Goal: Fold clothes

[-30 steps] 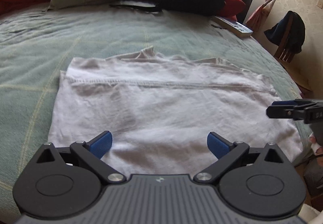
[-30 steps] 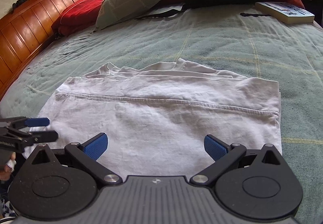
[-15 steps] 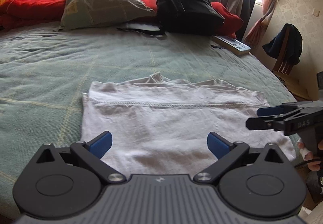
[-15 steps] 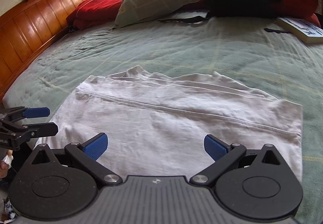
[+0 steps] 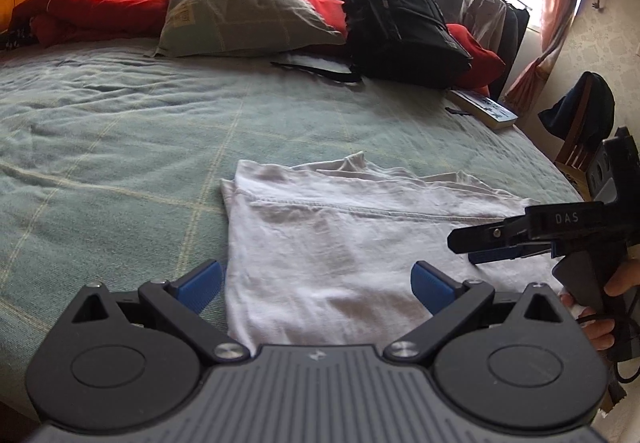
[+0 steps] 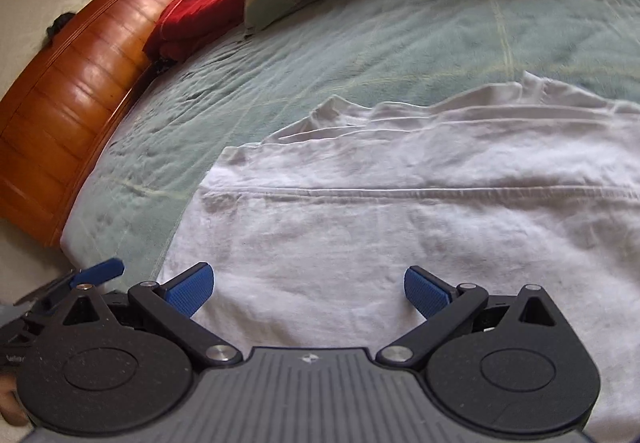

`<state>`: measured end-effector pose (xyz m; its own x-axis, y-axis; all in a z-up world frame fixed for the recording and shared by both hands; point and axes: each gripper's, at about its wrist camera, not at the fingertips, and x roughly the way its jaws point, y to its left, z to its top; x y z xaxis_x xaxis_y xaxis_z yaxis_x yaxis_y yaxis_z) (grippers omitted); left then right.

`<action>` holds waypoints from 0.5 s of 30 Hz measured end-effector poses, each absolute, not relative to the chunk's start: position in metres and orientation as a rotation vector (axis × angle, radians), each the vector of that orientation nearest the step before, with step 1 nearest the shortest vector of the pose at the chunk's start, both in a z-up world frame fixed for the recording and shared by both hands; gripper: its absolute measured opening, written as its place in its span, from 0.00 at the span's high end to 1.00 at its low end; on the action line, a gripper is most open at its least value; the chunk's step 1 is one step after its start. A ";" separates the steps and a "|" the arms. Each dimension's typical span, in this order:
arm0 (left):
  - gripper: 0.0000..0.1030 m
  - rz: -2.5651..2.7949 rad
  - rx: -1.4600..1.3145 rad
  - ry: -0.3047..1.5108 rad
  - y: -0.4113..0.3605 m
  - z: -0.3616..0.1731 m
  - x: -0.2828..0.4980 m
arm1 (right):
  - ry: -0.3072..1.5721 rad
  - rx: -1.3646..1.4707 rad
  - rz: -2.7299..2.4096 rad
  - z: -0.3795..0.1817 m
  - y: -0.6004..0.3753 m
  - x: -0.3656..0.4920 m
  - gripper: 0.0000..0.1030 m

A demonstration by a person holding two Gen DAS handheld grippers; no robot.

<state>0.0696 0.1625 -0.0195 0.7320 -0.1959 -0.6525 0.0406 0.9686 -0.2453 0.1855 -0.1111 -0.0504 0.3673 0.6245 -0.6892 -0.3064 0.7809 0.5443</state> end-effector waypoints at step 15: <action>0.03 -0.238 -0.445 0.886 0.216 -0.042 0.108 | 0.992 0.403 0.556 -0.052 -0.102 0.249 0.00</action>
